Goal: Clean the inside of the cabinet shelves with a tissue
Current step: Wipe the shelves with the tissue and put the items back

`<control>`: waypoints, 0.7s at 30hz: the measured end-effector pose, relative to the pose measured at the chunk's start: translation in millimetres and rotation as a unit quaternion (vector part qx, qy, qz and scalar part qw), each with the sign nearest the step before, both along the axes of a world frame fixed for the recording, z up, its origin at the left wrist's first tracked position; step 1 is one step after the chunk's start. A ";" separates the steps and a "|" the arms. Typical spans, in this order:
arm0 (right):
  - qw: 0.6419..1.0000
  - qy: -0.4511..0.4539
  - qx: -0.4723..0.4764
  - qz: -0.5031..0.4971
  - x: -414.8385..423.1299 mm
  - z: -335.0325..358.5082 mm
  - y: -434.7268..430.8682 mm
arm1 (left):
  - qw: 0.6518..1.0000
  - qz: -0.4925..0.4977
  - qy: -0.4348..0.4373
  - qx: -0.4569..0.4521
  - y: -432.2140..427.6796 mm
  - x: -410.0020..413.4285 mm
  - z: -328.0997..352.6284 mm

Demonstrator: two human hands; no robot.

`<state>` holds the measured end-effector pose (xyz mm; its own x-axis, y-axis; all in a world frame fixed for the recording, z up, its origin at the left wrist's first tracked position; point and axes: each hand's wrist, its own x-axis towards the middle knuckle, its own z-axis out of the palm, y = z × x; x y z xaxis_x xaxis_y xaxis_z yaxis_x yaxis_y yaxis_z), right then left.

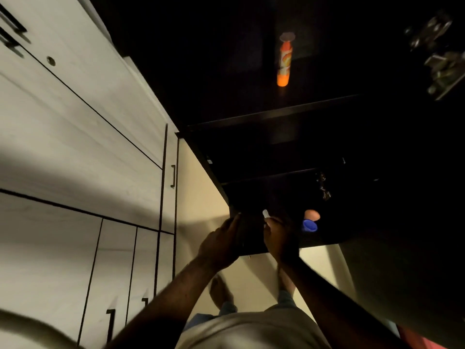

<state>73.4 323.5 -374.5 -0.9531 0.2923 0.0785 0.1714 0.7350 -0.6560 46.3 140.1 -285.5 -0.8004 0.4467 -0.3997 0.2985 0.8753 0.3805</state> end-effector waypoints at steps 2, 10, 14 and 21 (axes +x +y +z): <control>0.998 0.056 -0.010 -0.028 -7.2 39.7 -2.5 | 0.999 0.029 0.043 0.010 -5.5 -6.7 6.3; 0.979 0.196 -0.045 -0.028 -67.5 135.7 -34.2 | 0.987 0.051 0.144 0.044 -4.4 -39.8 41.4; 0.992 0.122 0.027 0.025 -97.3 130.6 -59.5 | 0.985 0.033 0.166 0.011 -3.0 -44.9 43.0; 0.951 -0.017 0.227 0.211 -92.7 81.4 -68.2 | 0.984 -0.011 0.171 -0.043 -11.0 -42.4 37.9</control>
<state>-19.3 255.3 -293.2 -0.9822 -0.1739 0.0717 -0.1866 0.9489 -0.2543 3.8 129.1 -247.6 -0.8854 0.4417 -0.1450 0.4157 0.8918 0.1785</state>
